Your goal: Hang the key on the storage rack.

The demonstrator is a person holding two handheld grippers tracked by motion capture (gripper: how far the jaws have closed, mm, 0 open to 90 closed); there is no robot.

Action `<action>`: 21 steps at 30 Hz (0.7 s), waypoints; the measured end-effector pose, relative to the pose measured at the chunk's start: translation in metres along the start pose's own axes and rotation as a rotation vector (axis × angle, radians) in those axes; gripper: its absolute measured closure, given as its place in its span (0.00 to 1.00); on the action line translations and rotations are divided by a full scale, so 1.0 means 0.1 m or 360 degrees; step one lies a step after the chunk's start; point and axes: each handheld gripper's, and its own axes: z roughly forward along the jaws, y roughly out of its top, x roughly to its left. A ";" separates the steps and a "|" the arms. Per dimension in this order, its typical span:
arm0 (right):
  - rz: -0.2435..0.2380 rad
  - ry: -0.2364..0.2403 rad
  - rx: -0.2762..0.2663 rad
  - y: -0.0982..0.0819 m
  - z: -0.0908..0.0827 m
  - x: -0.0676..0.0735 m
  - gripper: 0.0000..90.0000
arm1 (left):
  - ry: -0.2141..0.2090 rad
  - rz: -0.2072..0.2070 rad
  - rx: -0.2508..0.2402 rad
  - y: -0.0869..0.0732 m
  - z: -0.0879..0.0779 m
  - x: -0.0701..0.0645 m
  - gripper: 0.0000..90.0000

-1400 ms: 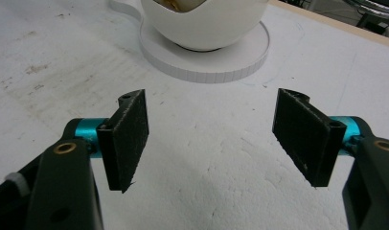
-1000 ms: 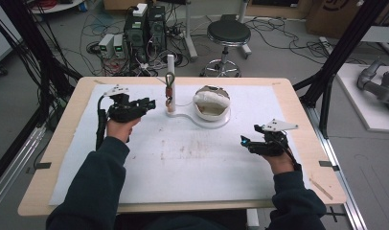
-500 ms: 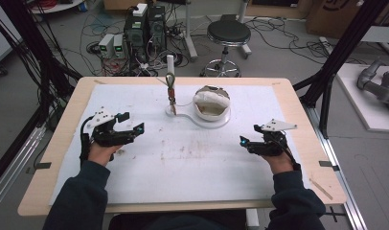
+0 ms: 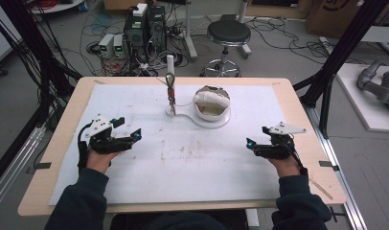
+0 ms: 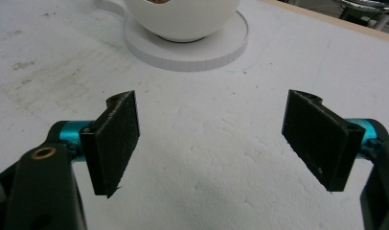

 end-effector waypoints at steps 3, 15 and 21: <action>0.0027 0.0001 -0.0033 -0.04 -0.03 -0.03 0.23 | 0.0021 -0.0007 -0.0009 -0.02 -0.02 0.01 0.20; 0.0022 0.0008 -0.0052 -0.06 -0.05 -0.01 0.23 | 0.0020 -0.0052 -0.0021 -0.04 -0.02 0.00 0.19; 0.0016 0.0003 -0.0044 -0.07 -0.07 0.01 0.23 | -0.0005 -0.0047 -0.0020 -0.04 -0.01 -0.05 0.19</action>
